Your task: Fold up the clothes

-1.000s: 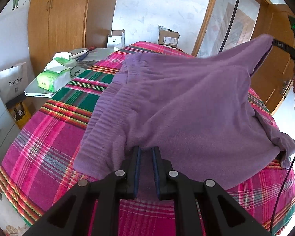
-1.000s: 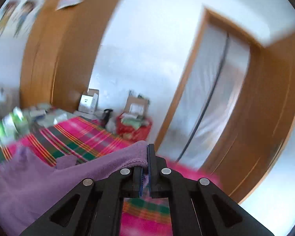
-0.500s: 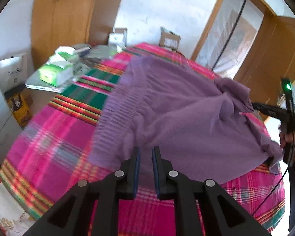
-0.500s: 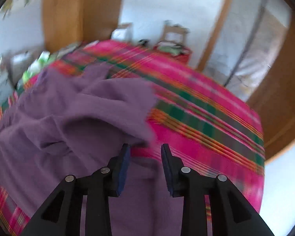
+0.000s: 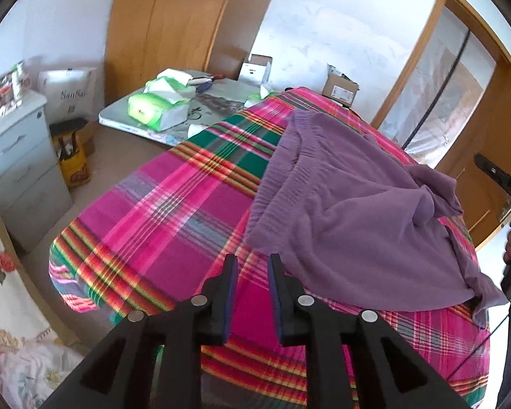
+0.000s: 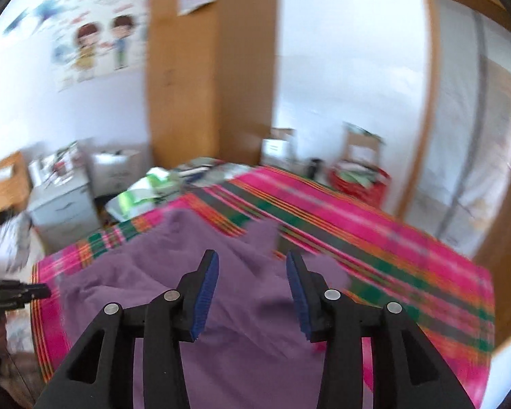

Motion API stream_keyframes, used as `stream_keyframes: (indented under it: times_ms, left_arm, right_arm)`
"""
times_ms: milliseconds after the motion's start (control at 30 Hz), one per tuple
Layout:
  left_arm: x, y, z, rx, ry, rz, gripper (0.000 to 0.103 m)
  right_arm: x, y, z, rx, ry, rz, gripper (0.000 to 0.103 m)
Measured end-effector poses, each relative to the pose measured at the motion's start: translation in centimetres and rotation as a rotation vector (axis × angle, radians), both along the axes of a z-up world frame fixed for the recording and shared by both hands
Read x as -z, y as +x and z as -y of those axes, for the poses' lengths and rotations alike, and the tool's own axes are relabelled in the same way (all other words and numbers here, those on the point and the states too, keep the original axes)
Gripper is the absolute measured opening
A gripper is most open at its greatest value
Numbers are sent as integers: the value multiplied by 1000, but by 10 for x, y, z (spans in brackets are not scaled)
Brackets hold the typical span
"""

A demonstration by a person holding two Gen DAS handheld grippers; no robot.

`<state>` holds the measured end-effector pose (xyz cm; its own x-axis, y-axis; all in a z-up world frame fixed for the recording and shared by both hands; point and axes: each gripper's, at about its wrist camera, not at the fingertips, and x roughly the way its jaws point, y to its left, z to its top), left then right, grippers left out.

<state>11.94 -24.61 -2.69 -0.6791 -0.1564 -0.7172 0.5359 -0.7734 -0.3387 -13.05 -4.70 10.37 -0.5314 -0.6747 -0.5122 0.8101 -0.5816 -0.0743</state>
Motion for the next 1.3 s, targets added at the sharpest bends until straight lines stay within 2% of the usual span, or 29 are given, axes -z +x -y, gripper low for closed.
stream_keyframes:
  times_ms: [100,233,300,533,600,667,700,767,800,900,933,967,1000,1100,1233,1300]
  left_arm:
    - [4,-1,6,-6,78,-29,32]
    - [11,-10,10,-23,137,-31,35]
    - [11,-12,11,-30,160,-46,39]
    - [14,-18,19,-62,247,-65,39]
    - [15,-21,21,-59,282,-76,39]
    - [16,-24,21,-59,292,-75,34]
    - [18,-26,21,-57,293,-71,22]
    - [20,-29,22,-54,294,-60,14]
    - [20,-30,22,-52,284,-56,10]
    - [14,-29,22,-63,223,-59,8]
    - [10,-28,23,-68,204,-65,7]
    - [5,-26,24,-68,185,-79,7]
    - [-1,-25,26,-67,165,-96,7]
    - [-18,-25,29,-63,107,-136,7]
    - [-44,-26,53,-107,17,-178,7]
    - [-55,-26,72,-133,-6,-189,7]
  right_arm:
    - [2,-3,45,-124,47,-53,45]
    - [18,-17,110,-260,115,21,45]
    - [24,-23,135,-297,156,61,45]
    - [59,-65,226,-368,306,125,46]
    - [67,-76,241,-381,329,145,46]
    - [77,-86,256,-400,354,174,46]
    - [81,-90,263,-410,367,188,46]
    - [91,-95,275,-431,393,210,46]
    - [96,-97,280,-441,407,217,46]
    - [112,-99,287,-458,464,263,44]
    - [116,-99,289,-455,483,278,36]
    - [116,-99,288,-445,480,281,11]
    - [115,-100,287,-435,475,284,6]
    - [91,-102,281,-389,379,221,6]
    - [46,-104,280,-329,225,137,6]
    - [34,-105,291,-303,208,111,6]
